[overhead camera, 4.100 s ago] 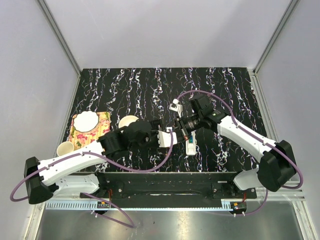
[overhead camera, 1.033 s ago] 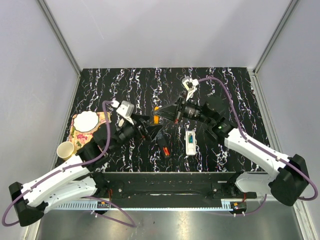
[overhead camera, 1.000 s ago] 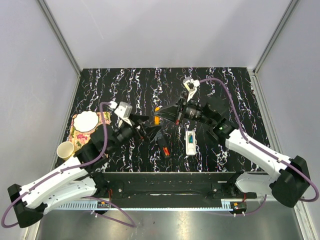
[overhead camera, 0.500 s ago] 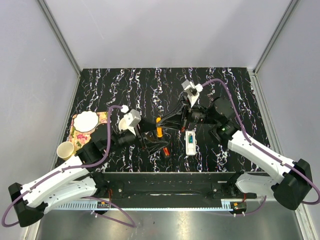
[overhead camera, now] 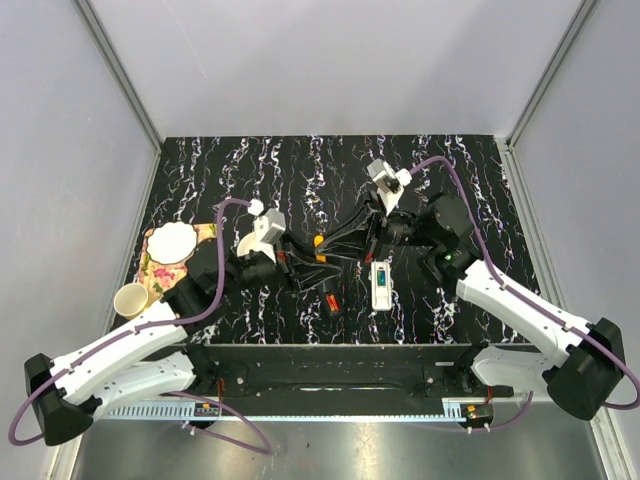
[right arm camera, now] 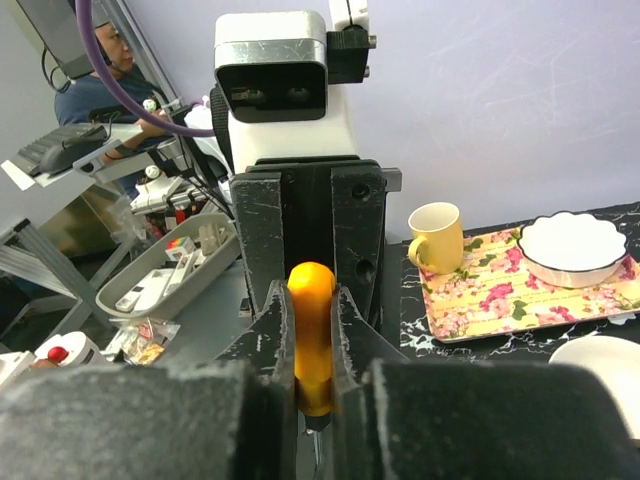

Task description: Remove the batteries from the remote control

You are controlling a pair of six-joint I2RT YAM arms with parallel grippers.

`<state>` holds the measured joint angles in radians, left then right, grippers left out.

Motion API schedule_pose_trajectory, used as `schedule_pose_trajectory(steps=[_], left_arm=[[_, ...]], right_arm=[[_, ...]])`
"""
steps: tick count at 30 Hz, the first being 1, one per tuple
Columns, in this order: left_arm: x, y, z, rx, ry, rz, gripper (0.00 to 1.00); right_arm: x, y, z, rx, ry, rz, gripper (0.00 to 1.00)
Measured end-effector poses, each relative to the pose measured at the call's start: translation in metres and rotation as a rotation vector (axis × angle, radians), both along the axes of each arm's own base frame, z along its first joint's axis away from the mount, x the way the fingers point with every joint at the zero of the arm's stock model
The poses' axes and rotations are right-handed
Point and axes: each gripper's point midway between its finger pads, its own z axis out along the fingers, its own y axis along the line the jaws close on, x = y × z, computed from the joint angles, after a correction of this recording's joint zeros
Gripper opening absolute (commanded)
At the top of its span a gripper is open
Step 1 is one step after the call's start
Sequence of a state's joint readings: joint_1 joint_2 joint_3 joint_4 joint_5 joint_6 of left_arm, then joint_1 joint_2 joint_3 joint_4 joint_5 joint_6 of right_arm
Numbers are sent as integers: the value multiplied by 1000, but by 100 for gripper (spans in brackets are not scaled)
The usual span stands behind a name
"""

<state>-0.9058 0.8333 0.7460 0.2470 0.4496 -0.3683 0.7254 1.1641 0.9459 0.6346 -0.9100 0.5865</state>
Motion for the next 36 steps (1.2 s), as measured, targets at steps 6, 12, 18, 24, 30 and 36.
schedule_pose_trajectory(steps=[6, 12, 18, 24, 30, 36], left_arm=[[3, -3, -6, 23, 4, -3, 0], [0, -3, -16, 84, 8, -22, 0], [-9, -3, -13, 93, -17, -72, 0], [-18, -4, -16, 103, -18, -128, 0], [-21, -6, -20, 114, -10, -156, 0], [-19, -6, -20, 116, -9, -151, 0]], right_arm=[[1, 0, -6, -32, 42, -11, 52], [-2, -6, -22, -110, 68, -32, 69], [-10, -11, -15, -132, 40, -2, 59], [-14, -9, -13, -133, 47, 45, 48], [-14, -6, -17, -140, 64, 83, 33], [-16, -6, -15, -137, 89, 109, 45]])
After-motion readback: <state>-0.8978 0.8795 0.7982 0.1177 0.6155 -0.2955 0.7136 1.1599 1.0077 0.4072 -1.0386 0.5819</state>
